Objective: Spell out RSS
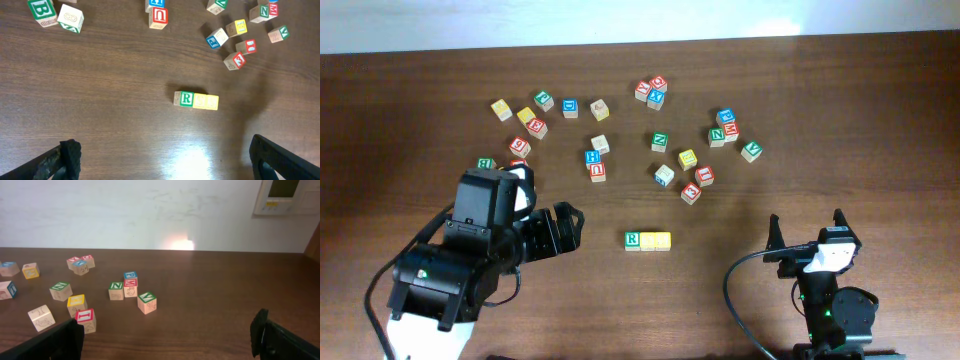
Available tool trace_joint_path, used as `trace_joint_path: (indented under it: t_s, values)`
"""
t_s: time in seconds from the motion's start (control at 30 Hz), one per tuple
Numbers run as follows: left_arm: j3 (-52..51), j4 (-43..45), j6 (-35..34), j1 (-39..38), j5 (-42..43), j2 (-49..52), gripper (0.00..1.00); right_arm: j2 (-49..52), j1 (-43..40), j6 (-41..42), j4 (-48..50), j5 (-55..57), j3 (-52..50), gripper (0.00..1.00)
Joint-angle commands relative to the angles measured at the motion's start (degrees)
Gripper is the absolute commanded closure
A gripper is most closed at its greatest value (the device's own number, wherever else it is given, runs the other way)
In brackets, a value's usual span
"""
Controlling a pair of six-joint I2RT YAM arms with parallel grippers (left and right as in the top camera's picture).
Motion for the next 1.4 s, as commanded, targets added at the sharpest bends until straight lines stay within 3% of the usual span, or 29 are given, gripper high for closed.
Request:
trace_joint_path:
  t_s: [0.0, 0.97, 1.03, 1.2, 1.37]
  values:
    - [0.57, 0.09, 0.5, 0.11, -0.61, -0.13, 0.01, -0.7, 0.35, -0.13, -0.11, 0.48, -0.48, 0.02]
    - [0.46, -2.03, 0.61, 0.24, -0.42, 0.26, 0.01, -0.68, 0.35, -0.11, -0.09, 0.48, -0.48, 0.02]
    - [-0.17, -1.75, 2.93, 0.79, -0.35, -0.02, 0.01, -0.68, 0.35, -0.13, -0.09, 0.48, -0.48, 0.02]
    - [-4.09, 1.42, 16.96, 4.98, 6.51, -2.67, 0.01, -0.68, 0.35, -0.13, -0.09, 0.48, -0.48, 0.02]
    - [-15.39, 12.31, 25.68, 9.62, 11.72, -11.23, 0.01, -0.68, 0.35, -0.11, -0.09, 0.48, -0.48, 0.02]
